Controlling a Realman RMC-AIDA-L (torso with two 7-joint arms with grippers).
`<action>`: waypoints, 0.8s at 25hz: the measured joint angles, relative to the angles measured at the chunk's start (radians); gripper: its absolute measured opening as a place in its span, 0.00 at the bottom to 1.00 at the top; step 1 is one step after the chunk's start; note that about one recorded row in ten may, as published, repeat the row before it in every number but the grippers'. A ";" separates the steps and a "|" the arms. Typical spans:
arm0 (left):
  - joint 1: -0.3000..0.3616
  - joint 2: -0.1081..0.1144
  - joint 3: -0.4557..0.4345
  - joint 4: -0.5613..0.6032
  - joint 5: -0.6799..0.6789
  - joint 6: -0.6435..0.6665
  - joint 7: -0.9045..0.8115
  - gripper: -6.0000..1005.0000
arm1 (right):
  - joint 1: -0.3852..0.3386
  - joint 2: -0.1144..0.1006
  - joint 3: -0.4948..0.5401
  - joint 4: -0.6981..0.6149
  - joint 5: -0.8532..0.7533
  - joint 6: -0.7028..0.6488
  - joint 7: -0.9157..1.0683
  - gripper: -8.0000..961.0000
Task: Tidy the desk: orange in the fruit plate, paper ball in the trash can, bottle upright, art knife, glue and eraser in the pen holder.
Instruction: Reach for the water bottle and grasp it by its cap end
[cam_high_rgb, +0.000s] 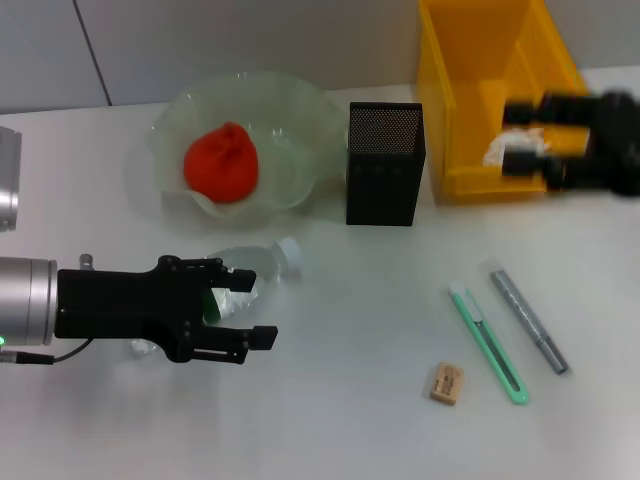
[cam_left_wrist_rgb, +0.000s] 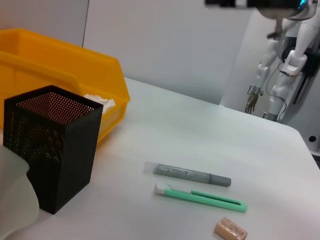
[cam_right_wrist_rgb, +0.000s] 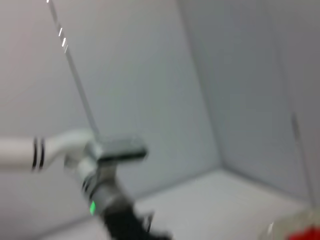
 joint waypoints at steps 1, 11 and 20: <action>0.000 0.000 0.000 0.004 0.000 0.001 -0.007 0.81 | 0.005 0.000 -0.002 -0.012 -0.043 -0.012 0.002 0.76; -0.013 0.003 -0.001 0.016 0.018 0.004 -0.062 0.81 | 0.028 0.075 -0.031 -0.147 -0.380 0.005 -0.014 0.76; -0.015 0.006 -0.010 0.021 0.021 0.003 -0.071 0.81 | 0.006 0.150 -0.030 -0.256 -0.499 0.061 -0.069 0.76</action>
